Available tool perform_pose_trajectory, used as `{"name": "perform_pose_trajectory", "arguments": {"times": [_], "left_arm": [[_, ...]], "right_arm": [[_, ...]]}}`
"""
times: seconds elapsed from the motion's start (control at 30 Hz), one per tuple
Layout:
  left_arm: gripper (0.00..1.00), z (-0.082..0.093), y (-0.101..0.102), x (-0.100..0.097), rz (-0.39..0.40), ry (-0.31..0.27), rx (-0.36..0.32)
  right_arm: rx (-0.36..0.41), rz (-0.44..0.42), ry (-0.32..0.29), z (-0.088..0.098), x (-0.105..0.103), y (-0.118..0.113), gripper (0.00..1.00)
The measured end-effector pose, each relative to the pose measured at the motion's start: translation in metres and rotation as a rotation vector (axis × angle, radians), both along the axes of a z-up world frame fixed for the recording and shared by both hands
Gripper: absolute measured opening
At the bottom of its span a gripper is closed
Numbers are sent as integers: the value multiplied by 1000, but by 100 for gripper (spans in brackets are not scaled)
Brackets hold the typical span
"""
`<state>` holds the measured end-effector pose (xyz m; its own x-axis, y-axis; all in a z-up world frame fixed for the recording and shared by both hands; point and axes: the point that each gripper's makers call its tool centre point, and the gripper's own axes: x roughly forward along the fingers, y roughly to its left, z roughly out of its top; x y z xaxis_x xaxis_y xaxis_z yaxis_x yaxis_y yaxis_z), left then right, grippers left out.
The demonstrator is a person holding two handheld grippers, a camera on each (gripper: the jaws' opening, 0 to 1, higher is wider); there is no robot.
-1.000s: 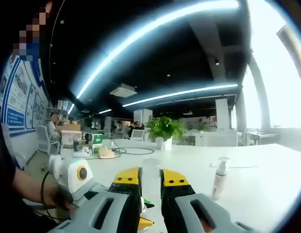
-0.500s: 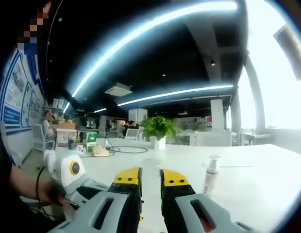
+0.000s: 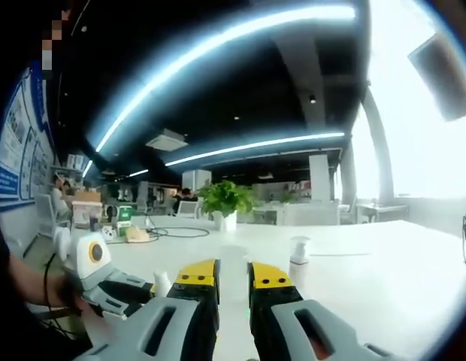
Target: Clamp pump bottle remove cover press pump head put on cover
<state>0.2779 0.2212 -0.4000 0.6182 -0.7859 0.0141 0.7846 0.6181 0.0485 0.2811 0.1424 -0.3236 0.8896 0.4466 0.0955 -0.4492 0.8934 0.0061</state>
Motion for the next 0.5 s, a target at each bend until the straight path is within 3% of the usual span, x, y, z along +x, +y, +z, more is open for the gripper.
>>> {"name": "perform_pose_trajectory", "arguments": {"times": [0.5], "left_arm": [[16, 0, 0, -1, 2, 1, 2]], "right_arm": [[-7, -92, 15, -13, 6, -29, 10]]}}
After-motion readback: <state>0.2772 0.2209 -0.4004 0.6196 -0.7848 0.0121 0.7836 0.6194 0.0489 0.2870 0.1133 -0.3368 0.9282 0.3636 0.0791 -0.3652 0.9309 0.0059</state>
